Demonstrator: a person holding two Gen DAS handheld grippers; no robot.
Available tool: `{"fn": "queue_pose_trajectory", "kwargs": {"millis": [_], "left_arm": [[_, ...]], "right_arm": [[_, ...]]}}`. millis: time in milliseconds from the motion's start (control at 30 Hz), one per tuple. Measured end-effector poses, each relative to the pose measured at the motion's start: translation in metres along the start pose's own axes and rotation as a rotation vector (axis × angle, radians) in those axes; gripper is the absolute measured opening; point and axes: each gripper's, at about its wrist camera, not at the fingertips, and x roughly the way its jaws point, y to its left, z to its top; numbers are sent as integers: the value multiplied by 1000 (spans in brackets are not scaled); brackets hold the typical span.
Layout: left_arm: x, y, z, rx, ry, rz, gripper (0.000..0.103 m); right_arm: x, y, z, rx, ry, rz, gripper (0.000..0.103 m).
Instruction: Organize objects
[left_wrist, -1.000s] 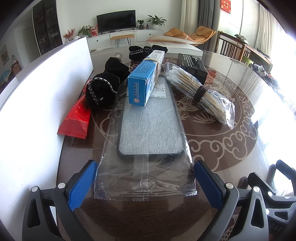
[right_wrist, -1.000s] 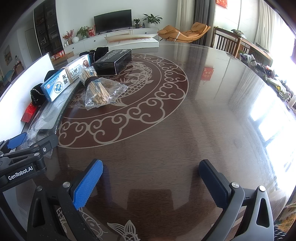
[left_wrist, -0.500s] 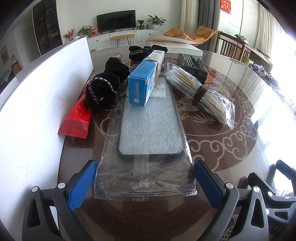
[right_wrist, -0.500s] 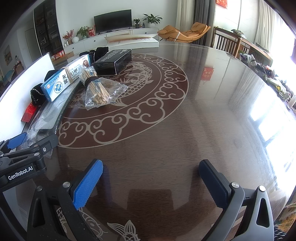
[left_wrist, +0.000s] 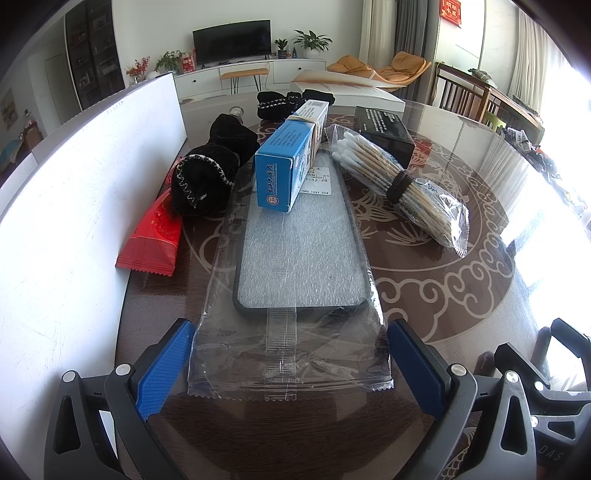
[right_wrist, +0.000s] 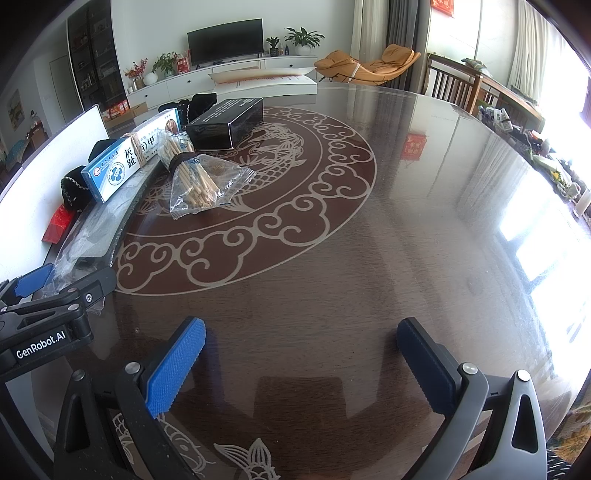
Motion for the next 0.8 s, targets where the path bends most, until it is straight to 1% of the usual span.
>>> {"fn": "queue_pose_trajectory", "kwargs": {"millis": [533,800], "left_arm": [[0,0,-1,-1,1,-3,103],[-25,4,-33,65,12,-48,103]], "right_arm": [[0,0,1,0,0,1,103],[-1,-1,0,-4,-3,5,103]]}}
